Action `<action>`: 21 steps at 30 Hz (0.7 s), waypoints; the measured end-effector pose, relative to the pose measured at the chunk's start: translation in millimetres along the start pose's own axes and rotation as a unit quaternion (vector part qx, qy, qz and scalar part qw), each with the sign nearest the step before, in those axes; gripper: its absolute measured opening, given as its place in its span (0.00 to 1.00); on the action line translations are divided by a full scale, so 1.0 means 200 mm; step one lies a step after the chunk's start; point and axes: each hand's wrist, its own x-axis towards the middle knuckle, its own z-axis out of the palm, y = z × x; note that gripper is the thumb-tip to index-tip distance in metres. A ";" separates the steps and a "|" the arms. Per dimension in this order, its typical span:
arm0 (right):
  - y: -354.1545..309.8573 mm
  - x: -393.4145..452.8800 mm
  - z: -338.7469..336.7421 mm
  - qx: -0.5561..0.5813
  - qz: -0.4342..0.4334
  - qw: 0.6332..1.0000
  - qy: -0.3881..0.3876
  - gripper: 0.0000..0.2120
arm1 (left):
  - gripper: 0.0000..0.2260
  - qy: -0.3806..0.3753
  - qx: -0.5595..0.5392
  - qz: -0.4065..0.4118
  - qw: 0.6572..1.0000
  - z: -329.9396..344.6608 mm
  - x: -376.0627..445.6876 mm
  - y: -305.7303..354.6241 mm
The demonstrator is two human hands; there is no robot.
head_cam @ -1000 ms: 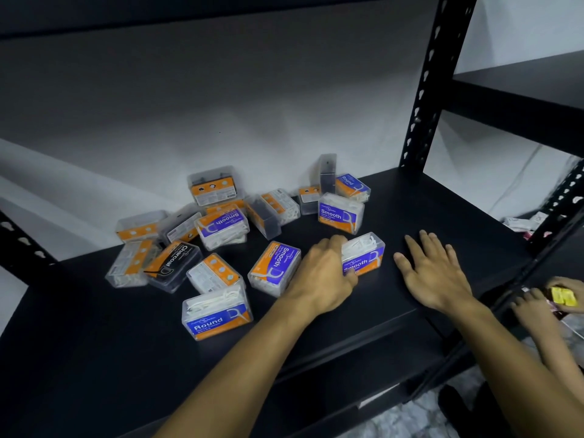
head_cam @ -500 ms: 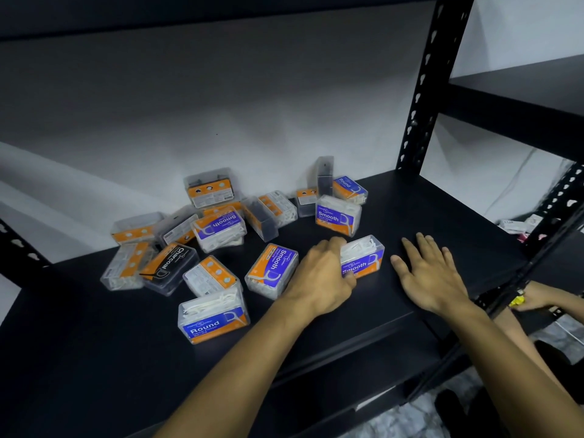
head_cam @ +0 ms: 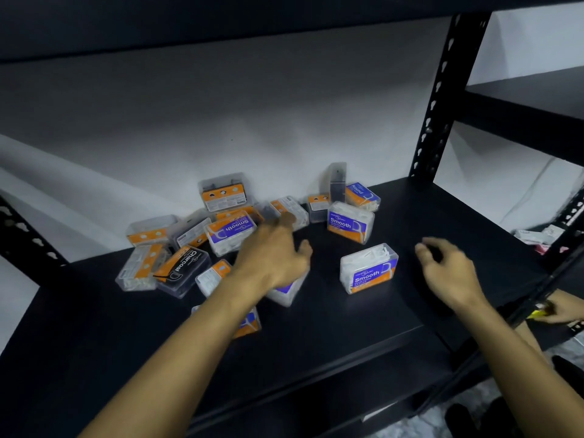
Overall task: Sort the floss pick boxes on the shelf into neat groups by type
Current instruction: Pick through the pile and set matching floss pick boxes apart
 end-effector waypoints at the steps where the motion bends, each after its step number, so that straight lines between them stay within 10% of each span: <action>1: -0.06 0.02 -0.02 0.039 0.012 0.999 0.021 0.17 | 0.26 -0.027 0.039 -0.015 0.999 -0.02 0.02 -0.02; 7: -0.39 0.17 -0.05 0.043 -0.083 0.995 0.025 0.15 | 0.37 -0.136 0.154 -0.041 0.978 0.04 0.10 -0.05; 13: -0.59 0.22 0.04 -0.112 -0.159 0.971 -0.141 0.13 | 0.36 -0.202 0.178 -0.032 0.963 0.06 0.14 -0.01; 21: -0.66 0.30 0.08 -0.257 -0.157 0.928 -0.221 0.19 | 0.29 -0.114 -0.056 -0.049 0.991 -0.10 0.11 -0.02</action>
